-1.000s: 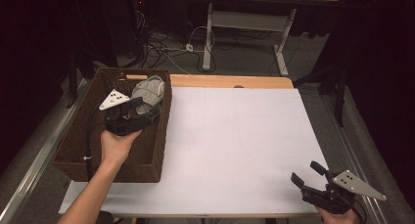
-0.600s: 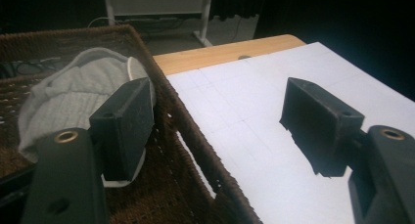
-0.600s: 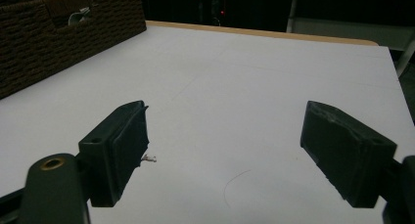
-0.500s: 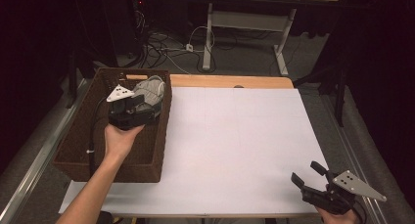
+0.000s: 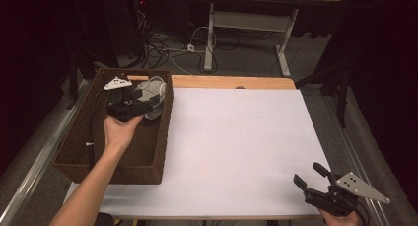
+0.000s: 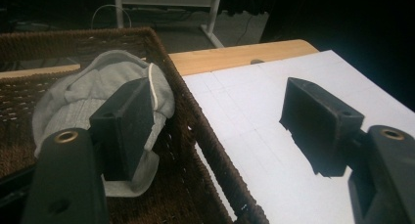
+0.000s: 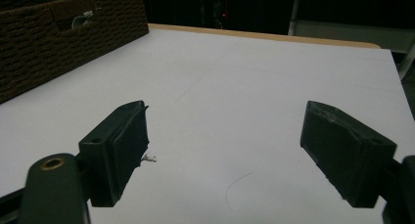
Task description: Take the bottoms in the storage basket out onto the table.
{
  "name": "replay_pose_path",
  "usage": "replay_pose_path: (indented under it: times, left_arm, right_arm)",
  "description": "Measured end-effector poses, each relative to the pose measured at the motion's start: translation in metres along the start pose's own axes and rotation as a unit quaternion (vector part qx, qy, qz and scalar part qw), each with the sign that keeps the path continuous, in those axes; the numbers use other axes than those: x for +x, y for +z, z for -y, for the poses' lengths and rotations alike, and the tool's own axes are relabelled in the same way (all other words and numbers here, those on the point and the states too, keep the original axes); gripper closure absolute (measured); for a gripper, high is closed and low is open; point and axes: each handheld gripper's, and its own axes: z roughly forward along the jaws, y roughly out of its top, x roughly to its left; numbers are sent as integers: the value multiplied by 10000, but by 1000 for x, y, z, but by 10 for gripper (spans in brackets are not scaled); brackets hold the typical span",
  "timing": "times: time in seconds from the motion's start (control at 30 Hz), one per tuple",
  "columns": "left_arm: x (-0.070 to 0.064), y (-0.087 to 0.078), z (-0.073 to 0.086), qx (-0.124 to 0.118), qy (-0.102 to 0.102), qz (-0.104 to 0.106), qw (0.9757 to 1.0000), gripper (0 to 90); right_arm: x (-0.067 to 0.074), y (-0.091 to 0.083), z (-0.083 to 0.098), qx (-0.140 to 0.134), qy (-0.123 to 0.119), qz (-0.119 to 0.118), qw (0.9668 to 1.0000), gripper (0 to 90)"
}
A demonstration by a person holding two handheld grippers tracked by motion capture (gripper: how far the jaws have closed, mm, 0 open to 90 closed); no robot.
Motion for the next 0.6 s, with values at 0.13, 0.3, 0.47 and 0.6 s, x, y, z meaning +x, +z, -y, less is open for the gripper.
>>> replay_pose_path:
  times: [0.13,0.3,0.47,0.6]
  left_arm:
    - [6,11,-5,125,-60,-97,9999,271]
    - [10,21,-8,246,37,-250,9994,267]
    - [19,29,-13,455,134,-376,9982,256]
    - [28,36,-22,616,259,-498,9965,256]
  right_arm:
    - [0,0,0,18,-8,-11,10000,187]
    - [0,0,0,32,-31,-1,10000,187]
    - [1,2,1,75,-101,33,9999,188]
    - [2,2,1,98,-134,136,9998,188]
